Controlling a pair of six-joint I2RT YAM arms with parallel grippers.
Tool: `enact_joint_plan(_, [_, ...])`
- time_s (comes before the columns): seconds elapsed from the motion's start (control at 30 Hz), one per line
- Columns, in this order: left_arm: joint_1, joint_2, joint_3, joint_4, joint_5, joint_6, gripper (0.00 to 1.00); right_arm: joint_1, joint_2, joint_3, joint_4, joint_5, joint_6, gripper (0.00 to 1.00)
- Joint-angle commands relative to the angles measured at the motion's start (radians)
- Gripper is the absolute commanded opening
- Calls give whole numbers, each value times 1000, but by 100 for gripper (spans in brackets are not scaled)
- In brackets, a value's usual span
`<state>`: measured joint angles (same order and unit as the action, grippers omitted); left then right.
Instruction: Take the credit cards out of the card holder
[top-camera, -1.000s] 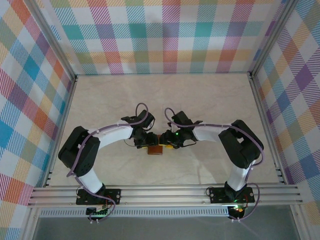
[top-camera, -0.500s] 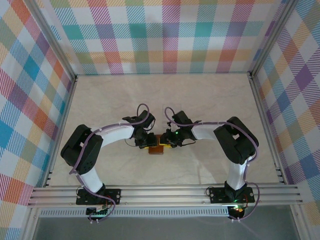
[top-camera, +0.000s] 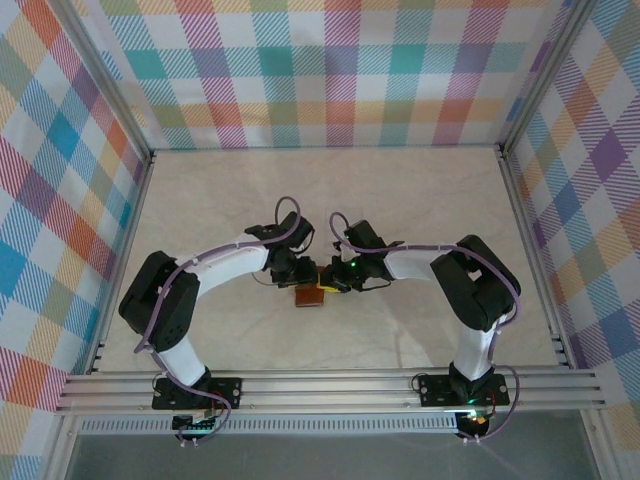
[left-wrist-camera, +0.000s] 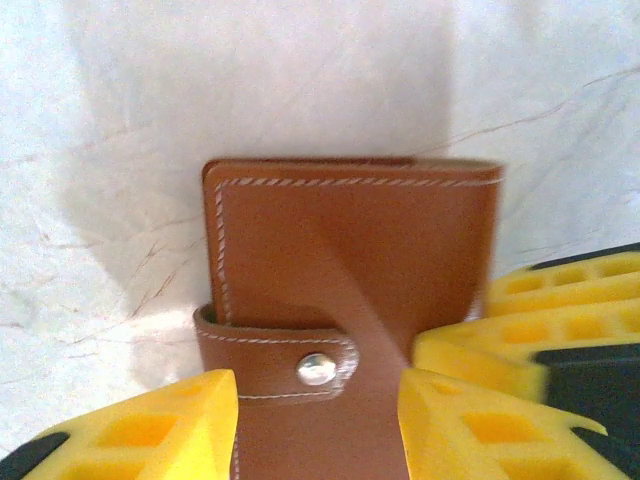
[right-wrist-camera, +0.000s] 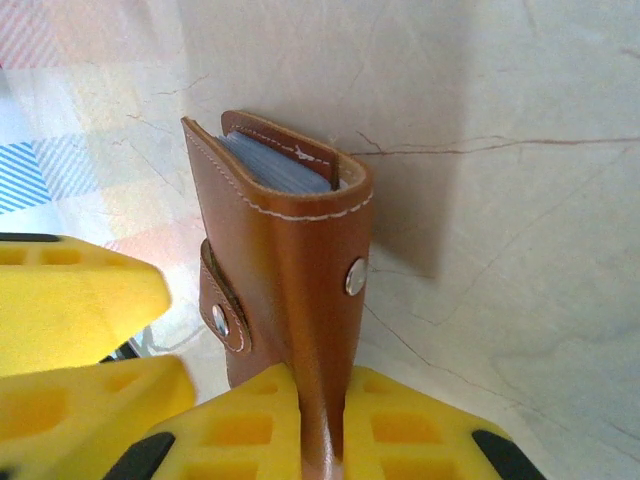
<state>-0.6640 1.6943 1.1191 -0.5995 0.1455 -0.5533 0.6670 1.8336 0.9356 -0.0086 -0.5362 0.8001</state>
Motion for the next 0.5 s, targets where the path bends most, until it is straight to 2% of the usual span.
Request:
enact_joint_plan(0.0, [-26, -13, 42, -59, -34, 22, 46, 8, -25, -15, -28, 4, -18, 8])
enact_joint_plan(0.27, [-26, 50, 42, -42, -5, 25, 37, 7, -34, -14, -43, 7, -21, 8])
enact_joint_plan(0.47, [-26, 71, 34, -40, 2, 29, 35, 9, -37, -17, -46, 7, -22, 8])
